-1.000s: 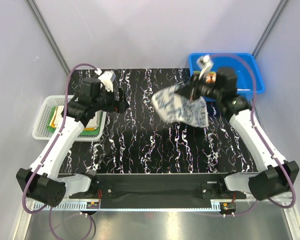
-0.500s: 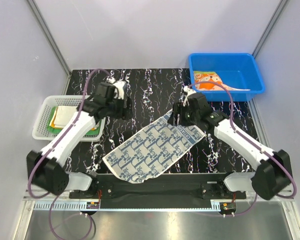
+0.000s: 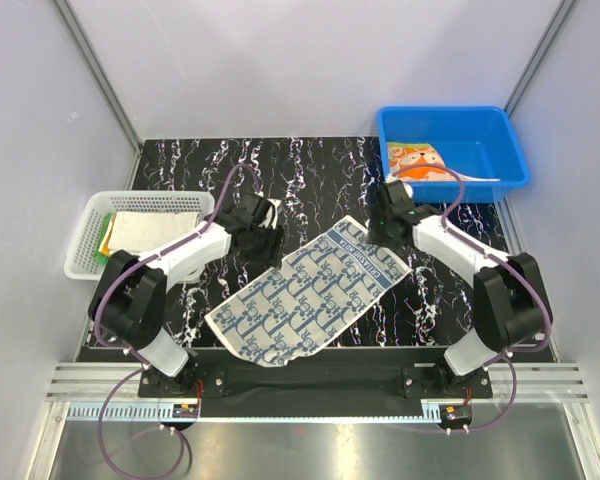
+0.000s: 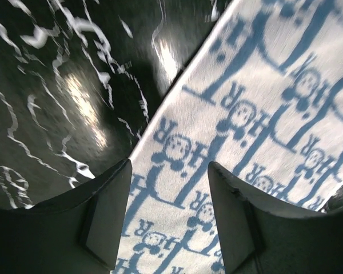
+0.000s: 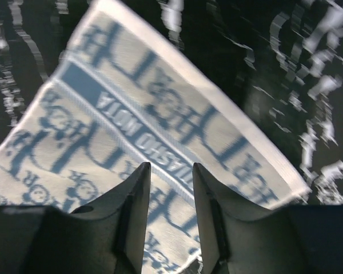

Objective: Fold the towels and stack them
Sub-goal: Move the towel to the center of the board, then flatten out the crumpled towel

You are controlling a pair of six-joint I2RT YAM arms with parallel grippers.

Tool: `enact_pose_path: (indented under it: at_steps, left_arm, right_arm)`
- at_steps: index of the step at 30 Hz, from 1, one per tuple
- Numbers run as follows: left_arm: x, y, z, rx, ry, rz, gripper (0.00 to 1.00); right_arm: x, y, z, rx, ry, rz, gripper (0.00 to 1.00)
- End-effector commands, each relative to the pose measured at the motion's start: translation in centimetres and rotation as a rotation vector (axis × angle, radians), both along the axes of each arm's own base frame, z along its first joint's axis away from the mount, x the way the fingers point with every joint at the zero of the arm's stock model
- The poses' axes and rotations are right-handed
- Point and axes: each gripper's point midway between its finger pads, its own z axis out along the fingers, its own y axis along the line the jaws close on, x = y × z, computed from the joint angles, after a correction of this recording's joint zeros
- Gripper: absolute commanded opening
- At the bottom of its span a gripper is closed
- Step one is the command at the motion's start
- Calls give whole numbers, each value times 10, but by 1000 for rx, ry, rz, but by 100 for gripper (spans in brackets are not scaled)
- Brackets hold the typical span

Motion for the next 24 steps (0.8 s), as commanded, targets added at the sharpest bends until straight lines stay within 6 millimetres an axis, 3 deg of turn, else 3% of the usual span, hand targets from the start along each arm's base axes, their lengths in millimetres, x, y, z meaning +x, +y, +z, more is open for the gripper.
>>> enact_pose_path:
  at_steps: [1,2,4,5,7,8,11,15,17,20,22,24]
  left_arm:
    - [-8,-3,-14,-4,9,19,60]
    - [-13,-4,-14,-8,8,18,59]
    - [-27,-7,-23,0,23,2,60]
    - [-34,-13,-24,-11,27,-9,59]
    - [-47,-20,-33,-47,54,-20,59]
    - [-53,-26,-33,-75,63,-17,59]
    - [-72,-40,-40,-119,93,-30,57]
    - [-95,-66,-37,-180,121,-62,56]
    - [-105,-81,-29,-221,129,-73,55]
    - [-102,-94,-4,-274,96,-77,56]
    - [-85,-94,24,-256,23,-61,60]
    - [-51,-79,51,-178,-106,-25,65]
  right_arm:
    - [-8,-23,15,79,-25,-144,42]
    - [-16,-31,10,66,-8,-166,40]
    - [-25,-38,13,80,-12,-199,47]
    - [-33,-46,5,70,5,-227,49]
    - [-39,-50,8,108,-21,-275,49]
    - [-47,-59,-2,96,-7,-311,49]
    - [-55,-73,-10,103,-19,-374,48]
    - [-55,-95,-17,65,-37,-422,45]
    - [-58,-96,-26,65,-13,-421,43]
    - [-58,-90,-40,99,3,-414,39]
    - [-52,-83,-41,139,-14,-400,38]
    - [-47,-80,-42,152,-26,-391,37]
